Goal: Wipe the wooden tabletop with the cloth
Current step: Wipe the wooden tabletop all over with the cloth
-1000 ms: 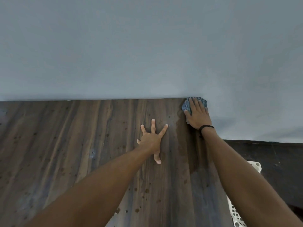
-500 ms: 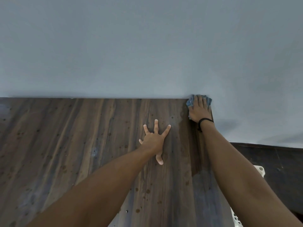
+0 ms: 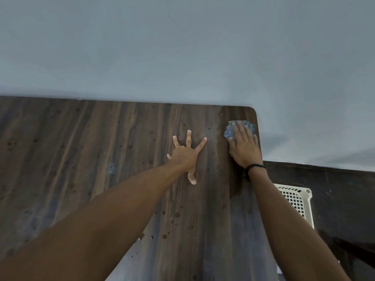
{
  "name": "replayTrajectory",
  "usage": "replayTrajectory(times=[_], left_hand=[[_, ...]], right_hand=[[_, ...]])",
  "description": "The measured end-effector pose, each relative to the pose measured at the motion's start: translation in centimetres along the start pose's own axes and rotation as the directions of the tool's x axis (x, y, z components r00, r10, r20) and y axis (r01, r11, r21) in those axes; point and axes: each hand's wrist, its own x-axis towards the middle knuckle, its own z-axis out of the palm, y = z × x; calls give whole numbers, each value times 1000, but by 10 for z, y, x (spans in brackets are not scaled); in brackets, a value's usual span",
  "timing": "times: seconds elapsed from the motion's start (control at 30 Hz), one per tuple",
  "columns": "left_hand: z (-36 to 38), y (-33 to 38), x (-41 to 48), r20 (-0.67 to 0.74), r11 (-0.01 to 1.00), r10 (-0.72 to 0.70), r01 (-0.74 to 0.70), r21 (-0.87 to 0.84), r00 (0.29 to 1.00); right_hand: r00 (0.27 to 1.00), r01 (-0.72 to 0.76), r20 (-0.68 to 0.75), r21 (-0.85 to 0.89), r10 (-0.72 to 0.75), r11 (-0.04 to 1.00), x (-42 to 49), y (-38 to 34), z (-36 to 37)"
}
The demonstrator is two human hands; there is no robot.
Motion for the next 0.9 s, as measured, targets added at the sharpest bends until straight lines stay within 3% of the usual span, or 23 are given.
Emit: replayTrajectory(times=[0.07, 0.1, 0.23, 0.37, 0.4, 0.53, 0.6, 0.67, 0.7, 0.77, 0.83, 0.9], left_hand=[[-1, 0, 1, 1, 1000, 2, -2, 5, 1000], [-1, 0, 1, 4, 1000, 4, -4, 8, 1000], [2, -2, 0, -16, 998, 13, -12, 59, 1000], [-1, -2, 3, -13, 998, 19, -18, 68, 1000], [0, -3, 4, -6, 997, 23, -22, 74, 1000], [3, -6, 2, -25, 996, 43, -41, 74, 999], [1, -6, 2, -25, 996, 40, -38, 74, 999], [-1, -5, 2, -9, 995, 43, -42, 93, 999], [-2, -4, 1, -5, 994, 44, -43, 97, 999], [-1, -4, -1, -14, 994, 47, -45, 95, 999], [-1, -6, -4, -31, 995, 45, -42, 96, 998], [-1, -6, -5, -38, 995, 47, -44, 90, 998]], right_hand=[[983, -170, -57, 34, 172, 985, -5, 0, -2], [983, -173, -51, 25, 174, 985, -8, -8, 2], [997, 78, 2, -37, -78, 996, -55, -11, 16], [958, -257, -120, 34, 259, 966, -64, 2, 12], [953, -280, -110, 42, 283, 959, -64, -9, 16], [997, 50, -63, -69, -55, 996, -109, -10, 30], [987, -92, -138, -65, 82, 994, -122, 9, 25], [923, -327, -209, 18, 323, 945, -119, 0, 26], [919, -340, -205, 23, 337, 940, -121, -16, 31], [982, -123, -154, -51, 114, 991, -146, -39, 50], [992, 45, -110, -94, -55, 995, -181, -32, 56], [971, -128, -211, -77, 109, 989, -189, -13, 50]])
